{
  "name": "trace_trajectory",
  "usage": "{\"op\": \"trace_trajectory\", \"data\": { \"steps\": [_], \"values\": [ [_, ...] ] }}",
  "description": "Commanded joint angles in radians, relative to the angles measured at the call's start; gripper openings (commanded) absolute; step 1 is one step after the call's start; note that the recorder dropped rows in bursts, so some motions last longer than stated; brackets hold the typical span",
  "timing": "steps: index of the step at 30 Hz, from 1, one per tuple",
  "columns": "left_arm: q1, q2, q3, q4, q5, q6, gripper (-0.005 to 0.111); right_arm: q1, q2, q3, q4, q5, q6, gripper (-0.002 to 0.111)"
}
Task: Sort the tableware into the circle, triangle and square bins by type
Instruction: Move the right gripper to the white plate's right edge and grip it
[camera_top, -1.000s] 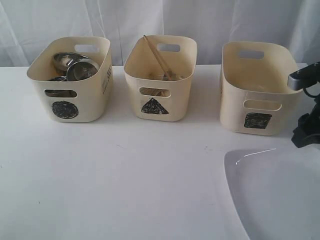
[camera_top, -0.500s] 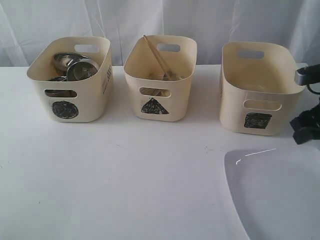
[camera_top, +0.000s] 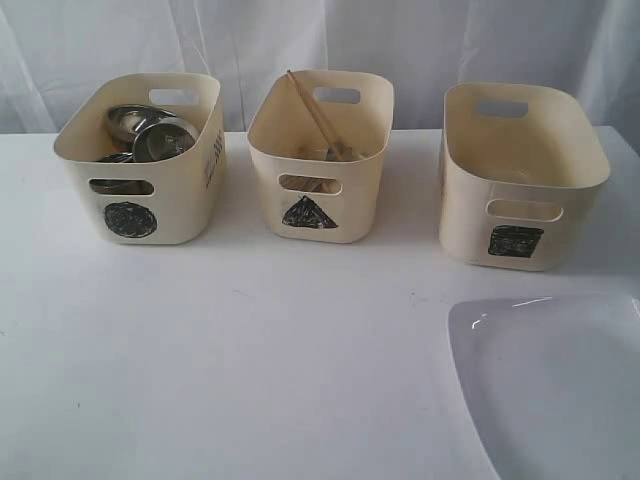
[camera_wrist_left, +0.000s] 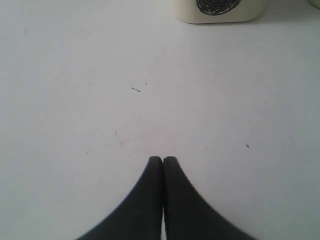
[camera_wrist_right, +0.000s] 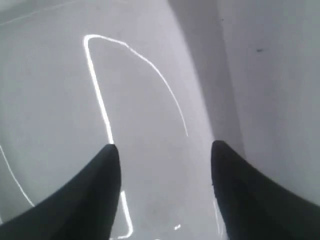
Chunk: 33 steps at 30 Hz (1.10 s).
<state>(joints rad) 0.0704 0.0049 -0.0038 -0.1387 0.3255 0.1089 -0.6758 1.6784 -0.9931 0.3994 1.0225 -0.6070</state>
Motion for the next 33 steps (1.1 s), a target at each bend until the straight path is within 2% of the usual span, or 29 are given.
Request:
{"op": "trace_trajectory", "data": {
  "steps": [1, 2, 5, 9, 12, 18, 22, 24, 33],
  "values": [
    [-0.001, -0.005, 0.004, -0.005, 0.027, 0.0, 0.0, -0.006, 0.005, 0.017, 0.112, -0.147, -0.183, 0.052],
    [-0.001, -0.005, 0.004, -0.005, 0.027, 0.0, 0.0, -0.004, 0.014, 0.019, 0.148, -0.17, -0.239, 0.052],
    [-0.001, -0.005, 0.004, -0.005, 0.027, 0.0, 0.0, 0.001, 0.086, 0.019, 0.281, -0.252, -0.614, 0.052],
    [-0.001, -0.005, 0.004, -0.005, 0.027, 0.0, 0.0, 0.001, 0.182, 0.019, 0.418, -0.318, -0.797, 0.052],
    [-0.001, -0.005, 0.004, -0.005, 0.027, 0.0, 0.0, 0.008, 0.249, 0.019, 0.499, -0.281, -0.936, 0.052],
    [-0.001, -0.005, 0.004, -0.005, 0.027, 0.0, 0.0, 0.057, 0.319, 0.019, 0.466, -0.253, -0.983, 0.051],
    [-0.001, -0.005, 0.004, -0.005, 0.027, 0.0, 0.0, 0.072, 0.318, 0.019, 0.333, -0.207, -0.983, 0.021],
    [-0.001, -0.005, 0.004, -0.005, 0.027, 0.0, 0.0, 0.072, 0.318, 0.019, 0.286, -0.184, -0.983, 0.012],
    [-0.001, -0.005, 0.004, -0.005, 0.027, 0.0, 0.0, 0.072, 0.288, 0.017, 0.269, -0.113, -0.978, 0.0]
  ]
}}
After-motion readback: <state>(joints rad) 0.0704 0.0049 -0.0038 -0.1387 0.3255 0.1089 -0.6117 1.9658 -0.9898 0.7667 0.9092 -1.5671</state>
